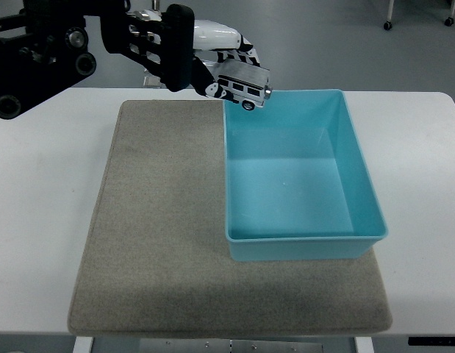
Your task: Left hand put the white car in the blue box
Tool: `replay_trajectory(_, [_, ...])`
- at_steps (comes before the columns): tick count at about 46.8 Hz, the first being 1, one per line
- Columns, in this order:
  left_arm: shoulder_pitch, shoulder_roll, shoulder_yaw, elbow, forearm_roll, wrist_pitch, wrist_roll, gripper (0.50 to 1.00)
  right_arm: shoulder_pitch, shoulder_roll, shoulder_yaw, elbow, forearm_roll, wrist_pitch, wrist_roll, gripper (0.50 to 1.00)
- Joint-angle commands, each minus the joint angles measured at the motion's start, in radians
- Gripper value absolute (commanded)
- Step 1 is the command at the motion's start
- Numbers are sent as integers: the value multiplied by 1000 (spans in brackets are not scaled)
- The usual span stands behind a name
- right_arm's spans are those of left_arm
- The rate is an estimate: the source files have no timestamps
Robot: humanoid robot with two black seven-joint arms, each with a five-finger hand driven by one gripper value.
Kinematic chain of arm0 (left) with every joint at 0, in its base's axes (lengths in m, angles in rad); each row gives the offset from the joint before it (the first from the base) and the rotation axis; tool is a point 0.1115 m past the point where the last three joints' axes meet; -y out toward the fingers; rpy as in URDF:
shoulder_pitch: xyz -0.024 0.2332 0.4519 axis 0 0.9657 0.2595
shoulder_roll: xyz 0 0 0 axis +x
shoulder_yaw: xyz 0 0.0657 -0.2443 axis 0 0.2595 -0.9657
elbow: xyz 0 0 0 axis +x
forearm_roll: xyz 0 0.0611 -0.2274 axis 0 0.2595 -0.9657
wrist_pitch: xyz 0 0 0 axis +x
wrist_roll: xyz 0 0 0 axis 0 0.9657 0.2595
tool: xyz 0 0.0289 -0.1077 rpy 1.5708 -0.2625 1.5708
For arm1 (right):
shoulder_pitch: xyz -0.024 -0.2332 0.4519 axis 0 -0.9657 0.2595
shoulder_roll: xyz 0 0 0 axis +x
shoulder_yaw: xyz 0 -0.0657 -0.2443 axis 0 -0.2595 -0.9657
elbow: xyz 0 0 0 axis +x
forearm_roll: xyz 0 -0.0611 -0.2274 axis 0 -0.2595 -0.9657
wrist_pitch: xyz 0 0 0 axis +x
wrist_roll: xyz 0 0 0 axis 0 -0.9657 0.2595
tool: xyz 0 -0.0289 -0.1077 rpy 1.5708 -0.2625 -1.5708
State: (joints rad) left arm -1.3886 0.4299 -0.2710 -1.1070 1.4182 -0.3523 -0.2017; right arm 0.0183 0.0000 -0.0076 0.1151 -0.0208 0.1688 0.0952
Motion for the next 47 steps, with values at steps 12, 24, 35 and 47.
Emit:
replay_trajectory(12, [85, -180, 6, 79, 21, 4, 39, 500, 0, 0, 0, 0, 1, 0, 0, 936])
replay_trajectory(24, [138, -230, 6, 95, 19, 6, 44, 508, 2, 0, 0, 0, 1, 0, 0, 936])
replay_trajectory(35, [160, -234, 61, 98, -1, 13, 42, 846, 0, 0, 0, 0, 1, 0, 0, 936])
replay_trajectory(47, [165, -234, 62, 98, -28, 62, 42, 1000, 0, 0, 0, 0, -1, 0, 0, 936])
